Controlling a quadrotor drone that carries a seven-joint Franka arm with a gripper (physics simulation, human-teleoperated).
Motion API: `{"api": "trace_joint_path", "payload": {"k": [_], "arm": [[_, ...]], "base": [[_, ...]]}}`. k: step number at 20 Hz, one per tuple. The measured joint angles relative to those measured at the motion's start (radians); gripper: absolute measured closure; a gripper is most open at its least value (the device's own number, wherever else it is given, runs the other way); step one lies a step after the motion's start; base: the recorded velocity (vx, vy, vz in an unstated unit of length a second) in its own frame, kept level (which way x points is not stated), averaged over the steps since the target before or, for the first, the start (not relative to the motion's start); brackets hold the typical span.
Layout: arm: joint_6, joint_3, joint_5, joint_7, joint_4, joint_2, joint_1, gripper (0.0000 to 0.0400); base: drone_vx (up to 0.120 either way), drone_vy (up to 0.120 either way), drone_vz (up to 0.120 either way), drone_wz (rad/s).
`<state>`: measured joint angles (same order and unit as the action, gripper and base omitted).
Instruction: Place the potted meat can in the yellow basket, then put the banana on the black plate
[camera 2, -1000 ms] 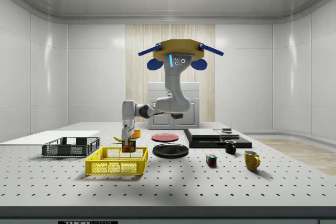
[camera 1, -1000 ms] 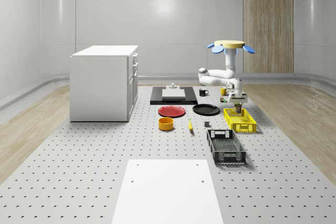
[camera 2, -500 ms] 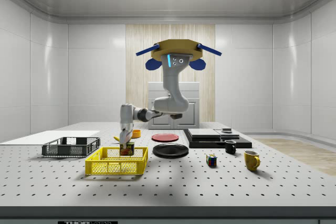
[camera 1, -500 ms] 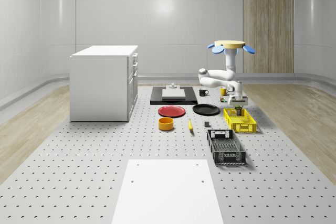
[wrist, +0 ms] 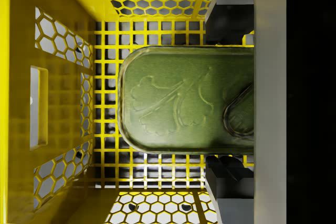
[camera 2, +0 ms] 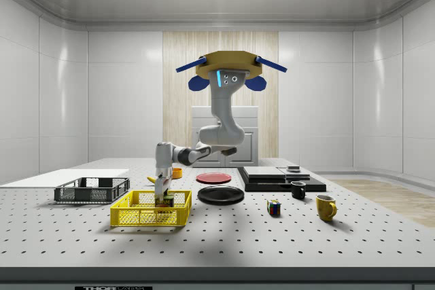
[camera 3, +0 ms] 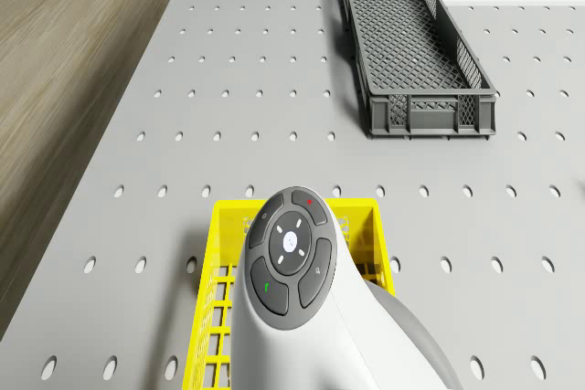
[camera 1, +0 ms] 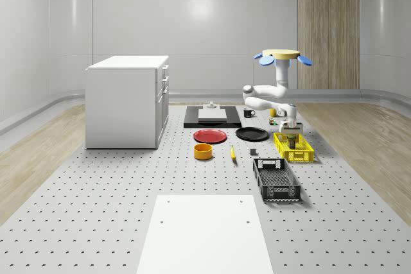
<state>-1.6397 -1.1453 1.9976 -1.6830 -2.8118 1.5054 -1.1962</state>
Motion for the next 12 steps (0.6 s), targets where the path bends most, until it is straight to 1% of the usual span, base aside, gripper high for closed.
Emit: {"api": "trace_joint_path", "payload": {"k": [1, 5, 6, 7, 12], "arm": [[0.000, 0.002, 0.002, 0.001, 0.001, -0.001, 0.000, 0.0047], [0.003, -0.001, -0.002, 0.002, -0.001, -0.004, 0.002, 0.0017], [0.004, -0.002, -0.003, 0.003, -0.001, -0.005, 0.003, 0.0014], [0.004, -0.002, -0.003, 0.003, -0.001, -0.005, 0.003, 0.0011], [0.007, -0.002, -0.004, 0.005, -0.002, -0.008, 0.005, 0.0003]], "base": [[0.000, 0.000, 0.040, 0.000], [0.000, 0.000, 0.120, 0.000], [0.000, -0.080, 0.120, 0.000], [0.120, -0.120, 0.040, 0.000], [0.120, -0.120, 0.000, 0.000]]}}
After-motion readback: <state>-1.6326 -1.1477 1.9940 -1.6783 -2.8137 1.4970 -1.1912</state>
